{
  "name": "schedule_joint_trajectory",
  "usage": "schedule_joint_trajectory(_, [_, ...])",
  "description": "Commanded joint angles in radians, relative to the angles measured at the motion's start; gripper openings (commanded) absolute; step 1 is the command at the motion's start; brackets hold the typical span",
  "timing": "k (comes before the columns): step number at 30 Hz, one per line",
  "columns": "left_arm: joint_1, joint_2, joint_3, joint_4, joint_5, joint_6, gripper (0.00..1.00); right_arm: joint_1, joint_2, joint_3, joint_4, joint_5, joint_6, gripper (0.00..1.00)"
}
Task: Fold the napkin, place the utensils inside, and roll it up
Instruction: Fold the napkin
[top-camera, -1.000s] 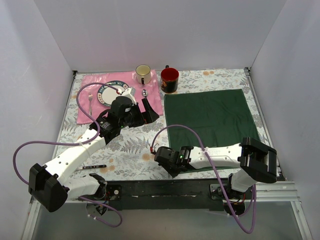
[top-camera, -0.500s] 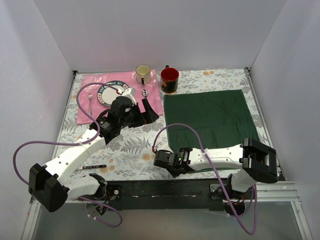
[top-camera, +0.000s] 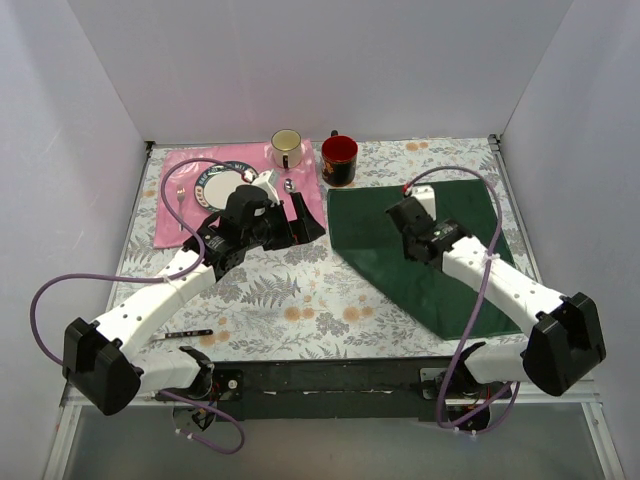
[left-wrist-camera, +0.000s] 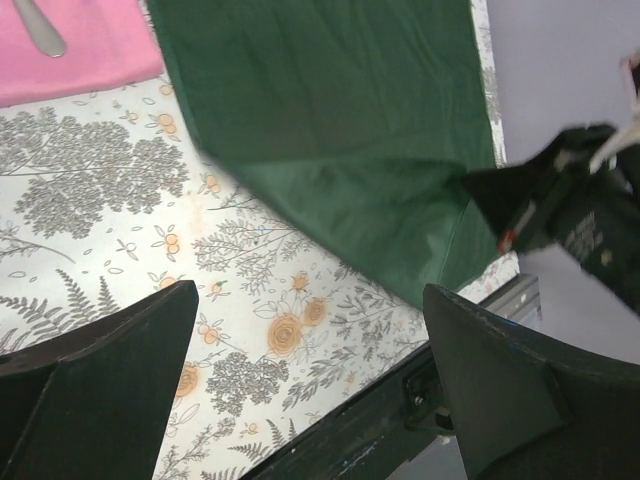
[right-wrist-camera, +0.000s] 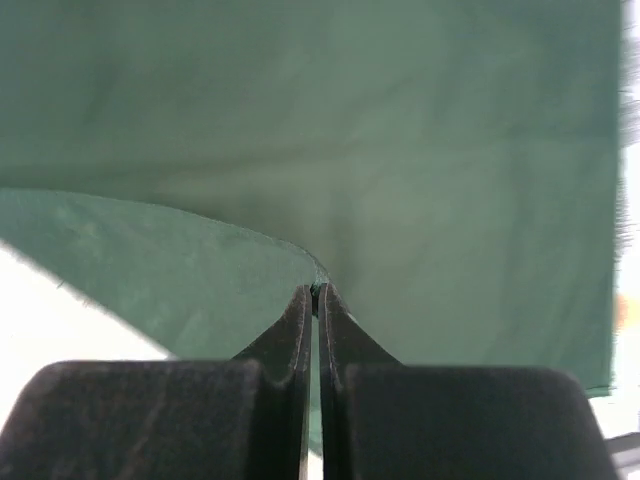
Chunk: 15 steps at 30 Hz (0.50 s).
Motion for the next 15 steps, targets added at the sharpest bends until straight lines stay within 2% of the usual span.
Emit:
schedule_joint_trajectory(1, [0.005,0.011,0.069,0.005,0.109,0.029,0.96,-0.176,0.049,0.098,0.115,0.113,-0.183,0.01])
schedule_joint_trajectory(6, [0.005,0.023,0.097,-0.015,0.124,0.075,0.96,-0.364,0.166,0.176,0.23,0.084,-0.282,0.01])
schedule_joint_trajectory(15, [0.005,0.046,0.164,-0.087,0.064,0.153,0.97,-0.527,0.361,0.311,0.362,0.03,-0.408,0.01])
